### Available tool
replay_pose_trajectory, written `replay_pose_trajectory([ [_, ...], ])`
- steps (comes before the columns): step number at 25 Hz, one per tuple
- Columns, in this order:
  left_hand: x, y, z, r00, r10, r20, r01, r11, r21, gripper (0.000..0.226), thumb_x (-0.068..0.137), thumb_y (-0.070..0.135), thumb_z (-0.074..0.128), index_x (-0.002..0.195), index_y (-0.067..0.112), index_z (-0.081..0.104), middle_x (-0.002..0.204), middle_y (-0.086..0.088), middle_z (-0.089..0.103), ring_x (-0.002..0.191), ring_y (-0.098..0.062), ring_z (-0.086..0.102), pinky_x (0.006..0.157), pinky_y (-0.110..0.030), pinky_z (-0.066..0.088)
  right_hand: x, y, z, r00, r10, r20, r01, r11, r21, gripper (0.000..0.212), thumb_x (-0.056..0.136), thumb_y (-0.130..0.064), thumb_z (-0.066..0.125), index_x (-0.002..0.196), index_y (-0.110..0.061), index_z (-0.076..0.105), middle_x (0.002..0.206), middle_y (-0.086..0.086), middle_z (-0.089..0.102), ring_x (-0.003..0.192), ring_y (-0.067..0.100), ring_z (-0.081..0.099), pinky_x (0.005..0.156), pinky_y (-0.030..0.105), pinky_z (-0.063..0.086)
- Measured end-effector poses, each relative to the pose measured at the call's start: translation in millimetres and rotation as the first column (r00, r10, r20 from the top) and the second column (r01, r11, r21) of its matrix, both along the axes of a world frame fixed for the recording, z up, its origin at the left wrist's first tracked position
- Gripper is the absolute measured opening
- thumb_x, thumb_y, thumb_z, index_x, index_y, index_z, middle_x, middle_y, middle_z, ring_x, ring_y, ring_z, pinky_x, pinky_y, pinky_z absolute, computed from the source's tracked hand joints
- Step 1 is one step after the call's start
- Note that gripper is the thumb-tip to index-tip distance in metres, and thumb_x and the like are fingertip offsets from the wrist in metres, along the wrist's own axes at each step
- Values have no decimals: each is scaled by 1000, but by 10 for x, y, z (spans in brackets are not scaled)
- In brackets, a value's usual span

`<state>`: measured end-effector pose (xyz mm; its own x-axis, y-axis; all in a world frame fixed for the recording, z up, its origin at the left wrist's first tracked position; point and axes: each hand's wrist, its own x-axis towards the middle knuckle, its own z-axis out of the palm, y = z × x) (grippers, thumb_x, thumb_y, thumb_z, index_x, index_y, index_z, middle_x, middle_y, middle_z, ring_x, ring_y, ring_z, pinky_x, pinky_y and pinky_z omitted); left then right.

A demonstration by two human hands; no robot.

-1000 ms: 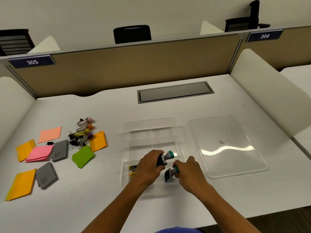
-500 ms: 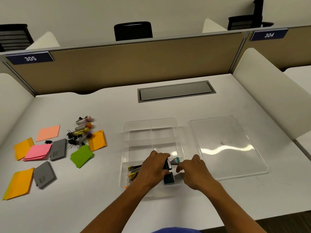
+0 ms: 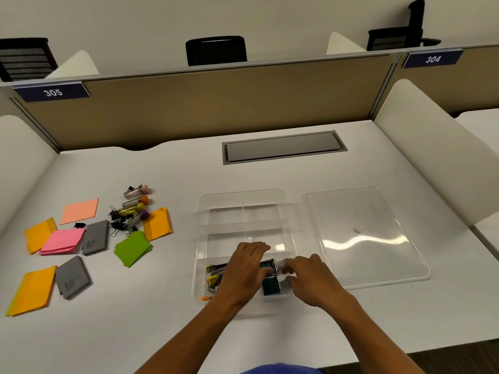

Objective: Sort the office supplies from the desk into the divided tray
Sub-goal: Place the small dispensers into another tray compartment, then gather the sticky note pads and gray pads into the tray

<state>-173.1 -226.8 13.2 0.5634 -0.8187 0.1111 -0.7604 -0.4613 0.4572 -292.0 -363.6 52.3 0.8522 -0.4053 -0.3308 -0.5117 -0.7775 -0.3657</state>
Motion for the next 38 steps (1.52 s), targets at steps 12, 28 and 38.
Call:
replay_pose_trajectory([
  [12, 164, 596, 8, 950, 310, 27, -299, 932, -204, 39, 85, 42, 62, 118, 22, 64, 119, 3, 66, 114, -18, 57, 97, -32, 44, 383, 161, 102, 993, 58, 103, -51, 997, -64, 33, 97, -38, 54, 130, -33, 57, 127, -9, 62, 122, 21, 43, 99, 32, 42],
  [28, 1049, 2429, 1, 612, 778, -139, -788, 584, -196, 45, 84, 26, 71, 126, 22, 57, 133, -1, 55, 125, -22, 49, 99, -40, 43, 1651, 1733, 271, 866, 467, 180, -477, 879, 12, 32, 97, -42, 52, 127, -32, 56, 124, -12, 61, 113, 13, 54, 94, 33, 44],
  [38, 1710, 3076, -145, 367, 891, -266, -926, 376, -16, 73, 79, 32, 76, 141, 18, 38, 146, -10, 38, 130, -32, 37, 99, -48, 45, 2686, 2584, 240, 873, 457, 169, -475, 876, 87, 43, 95, -39, 58, 136, -27, 51, 130, -5, 59, 113, 16, 57, 88, 30, 46],
])
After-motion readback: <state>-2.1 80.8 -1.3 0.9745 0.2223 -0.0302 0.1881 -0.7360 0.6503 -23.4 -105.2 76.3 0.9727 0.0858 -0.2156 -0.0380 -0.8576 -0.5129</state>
